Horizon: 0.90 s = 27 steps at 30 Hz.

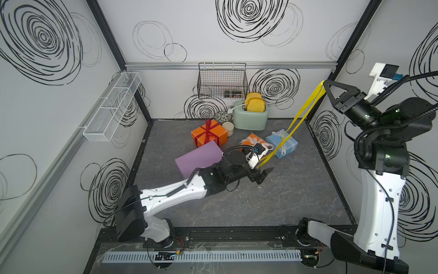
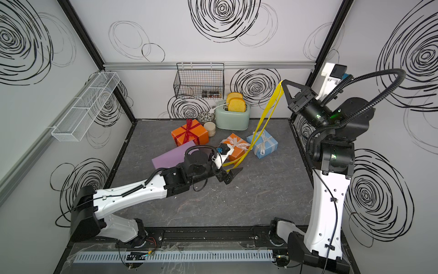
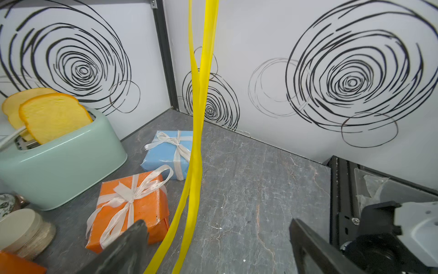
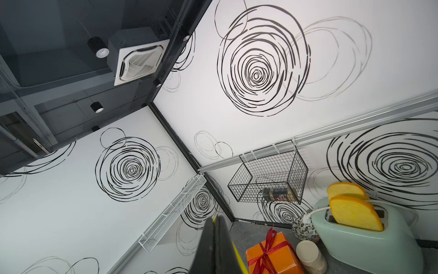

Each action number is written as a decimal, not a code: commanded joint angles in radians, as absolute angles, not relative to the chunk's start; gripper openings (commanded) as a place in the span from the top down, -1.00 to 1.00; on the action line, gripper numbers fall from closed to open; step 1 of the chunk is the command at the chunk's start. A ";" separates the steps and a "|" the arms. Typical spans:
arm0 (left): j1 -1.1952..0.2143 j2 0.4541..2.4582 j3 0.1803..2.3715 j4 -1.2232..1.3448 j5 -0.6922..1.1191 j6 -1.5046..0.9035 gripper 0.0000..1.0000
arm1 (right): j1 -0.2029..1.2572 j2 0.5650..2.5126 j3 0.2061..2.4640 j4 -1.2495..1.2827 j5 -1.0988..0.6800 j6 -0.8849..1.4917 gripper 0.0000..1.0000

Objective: Untie the ribbon bows on the gift boxes
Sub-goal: Pull the ribbon from the gift box.

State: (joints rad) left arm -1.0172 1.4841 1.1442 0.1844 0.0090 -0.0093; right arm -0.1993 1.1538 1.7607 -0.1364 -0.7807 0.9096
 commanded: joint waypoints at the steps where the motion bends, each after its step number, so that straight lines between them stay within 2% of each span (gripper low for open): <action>1: -0.951 1.545 1.195 0.338 0.165 0.058 -0.92 | -0.201 1.135 1.766 -0.097 -0.805 0.933 1.00; 6: -0.907 1.664 1.267 0.350 0.330 0.044 -0.92 | -0.195 1.138 1.766 -0.099 -0.811 0.931 1.00; 12: -0.902 1.768 1.322 0.365 0.414 0.040 -0.92 | -0.188 1.149 1.767 -0.100 -0.814 0.930 1.00; 15: -0.895 1.826 1.370 0.353 0.394 0.047 -0.92 | -0.184 1.149 1.762 -0.100 -0.813 0.925 1.00; 20: -0.852 1.902 1.447 0.357 0.471 -0.038 -0.97 | -0.181 1.138 1.737 -0.092 -0.809 0.922 1.00; 22: -0.847 1.919 1.470 0.357 0.487 -0.061 -0.79 | -0.179 1.134 1.726 -0.089 -0.808 0.923 1.00; 23: -0.847 1.929 1.487 0.338 0.491 -0.063 -0.63 | -0.178 1.132 1.721 -0.088 -0.806 0.923 1.00; 24: -0.847 1.936 1.505 0.318 0.494 -0.064 -0.36 | -0.178 1.132 1.717 -0.087 -0.806 0.924 1.00; 25: -0.848 1.939 1.517 0.303 0.488 -0.071 -0.01 | -0.178 1.131 1.713 -0.087 -0.804 0.923 1.00; 26: -0.850 1.936 1.518 0.300 0.476 -0.080 0.25 | -0.178 1.131 1.710 -0.086 -0.805 0.922 1.00; 27: -0.852 1.929 1.512 0.304 0.473 -0.084 0.42 | -0.176 1.129 1.706 -0.086 -0.804 0.922 1.00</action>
State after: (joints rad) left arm -0.8452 1.9388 1.4757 0.2836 0.4465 -0.0593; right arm -0.1837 1.1461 1.7123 -0.1215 -0.7990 0.9165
